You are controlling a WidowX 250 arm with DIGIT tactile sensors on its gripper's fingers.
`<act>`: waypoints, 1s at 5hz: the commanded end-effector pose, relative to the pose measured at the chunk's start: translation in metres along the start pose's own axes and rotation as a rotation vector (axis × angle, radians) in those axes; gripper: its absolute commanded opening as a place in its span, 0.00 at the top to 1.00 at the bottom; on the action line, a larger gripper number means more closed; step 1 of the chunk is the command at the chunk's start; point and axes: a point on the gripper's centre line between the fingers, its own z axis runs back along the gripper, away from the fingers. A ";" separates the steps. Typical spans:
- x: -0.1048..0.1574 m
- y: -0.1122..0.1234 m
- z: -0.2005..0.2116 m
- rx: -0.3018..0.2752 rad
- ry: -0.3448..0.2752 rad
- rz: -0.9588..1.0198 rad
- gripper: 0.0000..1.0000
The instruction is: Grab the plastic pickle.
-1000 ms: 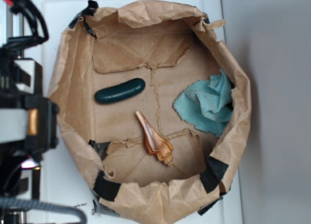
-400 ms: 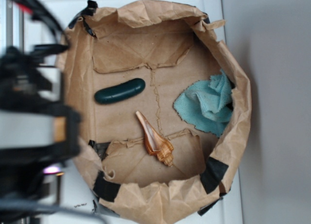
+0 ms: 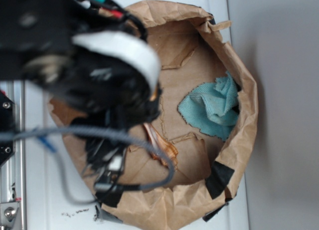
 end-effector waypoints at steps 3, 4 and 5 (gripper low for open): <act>-0.007 0.023 -0.111 0.182 0.010 -0.158 0.00; -0.004 0.017 -0.127 0.240 0.039 -0.132 0.00; -0.004 0.013 -0.125 0.254 -0.018 -0.122 1.00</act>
